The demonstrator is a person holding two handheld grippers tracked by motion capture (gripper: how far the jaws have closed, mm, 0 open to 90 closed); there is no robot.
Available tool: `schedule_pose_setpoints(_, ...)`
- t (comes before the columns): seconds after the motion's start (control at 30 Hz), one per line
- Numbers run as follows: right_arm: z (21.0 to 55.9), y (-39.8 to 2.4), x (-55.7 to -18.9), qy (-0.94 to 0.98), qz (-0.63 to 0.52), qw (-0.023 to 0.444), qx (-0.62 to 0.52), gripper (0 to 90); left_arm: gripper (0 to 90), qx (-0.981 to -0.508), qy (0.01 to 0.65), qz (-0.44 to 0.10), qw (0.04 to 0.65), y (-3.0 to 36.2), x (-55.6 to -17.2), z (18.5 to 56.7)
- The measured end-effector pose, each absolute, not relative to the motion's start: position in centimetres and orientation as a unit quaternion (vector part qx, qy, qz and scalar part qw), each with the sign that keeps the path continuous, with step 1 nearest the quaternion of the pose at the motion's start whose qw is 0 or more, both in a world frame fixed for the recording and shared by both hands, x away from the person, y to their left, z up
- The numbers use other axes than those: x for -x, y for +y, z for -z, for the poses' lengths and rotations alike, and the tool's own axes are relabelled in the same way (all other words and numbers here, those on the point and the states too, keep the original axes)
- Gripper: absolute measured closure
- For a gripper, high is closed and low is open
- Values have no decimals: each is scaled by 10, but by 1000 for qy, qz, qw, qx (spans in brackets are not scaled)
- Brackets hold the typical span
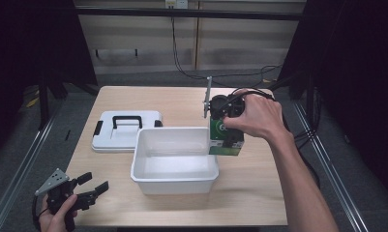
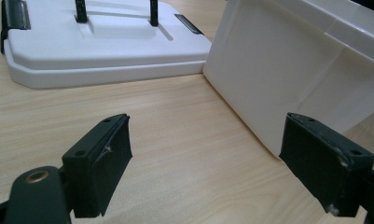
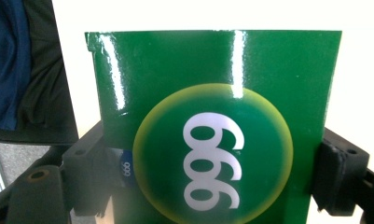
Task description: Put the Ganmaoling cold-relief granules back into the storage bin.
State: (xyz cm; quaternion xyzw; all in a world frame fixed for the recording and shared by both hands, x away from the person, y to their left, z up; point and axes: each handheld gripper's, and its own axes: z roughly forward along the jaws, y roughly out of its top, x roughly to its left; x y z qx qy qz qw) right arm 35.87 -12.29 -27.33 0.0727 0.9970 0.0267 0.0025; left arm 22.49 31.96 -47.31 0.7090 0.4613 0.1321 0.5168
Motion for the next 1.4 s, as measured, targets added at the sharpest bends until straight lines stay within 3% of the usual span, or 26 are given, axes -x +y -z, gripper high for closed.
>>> schedule_pose_setpoints(1.4,312,-57,-373,999,-28,-18,-20,160,159,-710,454,-130,522,320,-225,472)
